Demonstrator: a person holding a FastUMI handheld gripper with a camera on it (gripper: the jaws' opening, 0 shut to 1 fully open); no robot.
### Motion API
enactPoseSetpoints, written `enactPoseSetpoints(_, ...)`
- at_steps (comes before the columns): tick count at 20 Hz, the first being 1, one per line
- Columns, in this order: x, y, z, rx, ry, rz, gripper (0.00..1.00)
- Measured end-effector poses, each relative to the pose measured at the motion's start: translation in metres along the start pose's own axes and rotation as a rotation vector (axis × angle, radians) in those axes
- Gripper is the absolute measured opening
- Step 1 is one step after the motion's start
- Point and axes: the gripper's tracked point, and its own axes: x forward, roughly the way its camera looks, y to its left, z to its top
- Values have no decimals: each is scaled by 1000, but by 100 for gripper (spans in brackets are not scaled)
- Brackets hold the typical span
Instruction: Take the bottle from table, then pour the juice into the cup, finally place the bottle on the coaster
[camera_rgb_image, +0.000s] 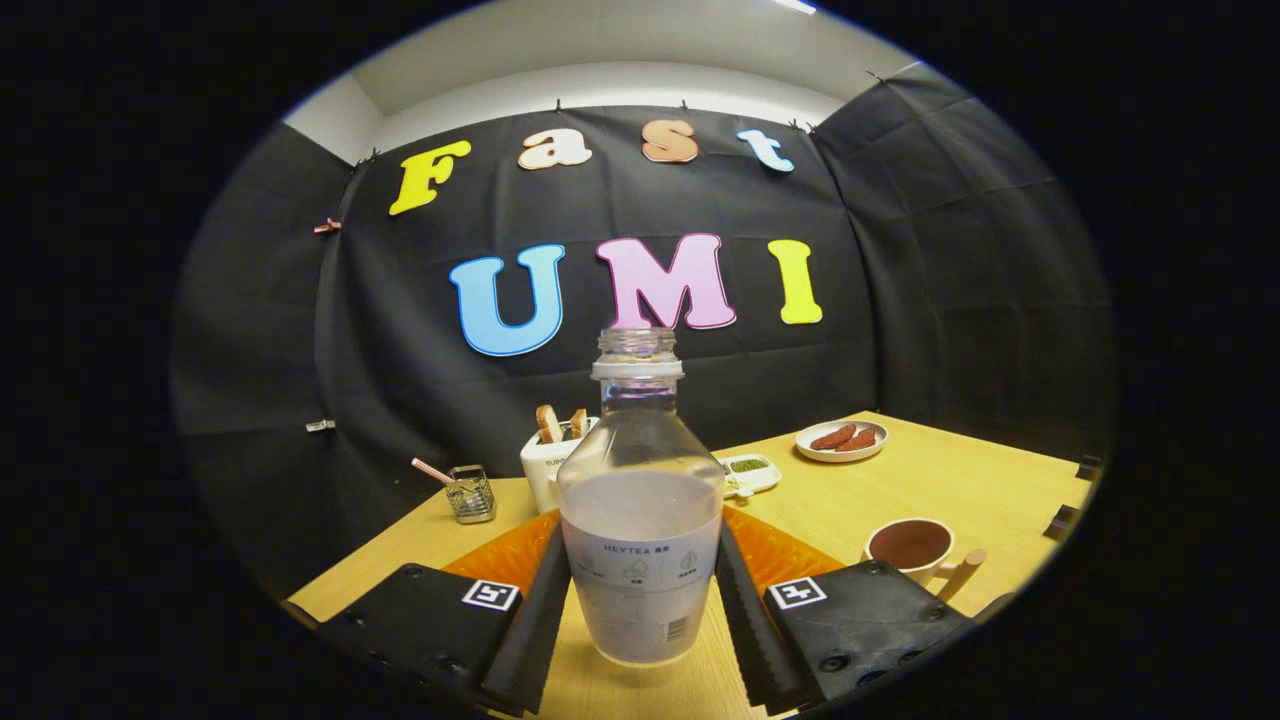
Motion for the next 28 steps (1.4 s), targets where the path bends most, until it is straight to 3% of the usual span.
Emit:
enactPoseSetpoints(8,-12,-3,-1,174,132,50,74)
enactPoseSetpoints(13,-6,-10,-2,421,164,79,74)
enactPoseSetpoints(20,1,-38,-17,782,191,19,74)
enactPoseSetpoints(28,-4,-58,-37,979,241,-28,74)
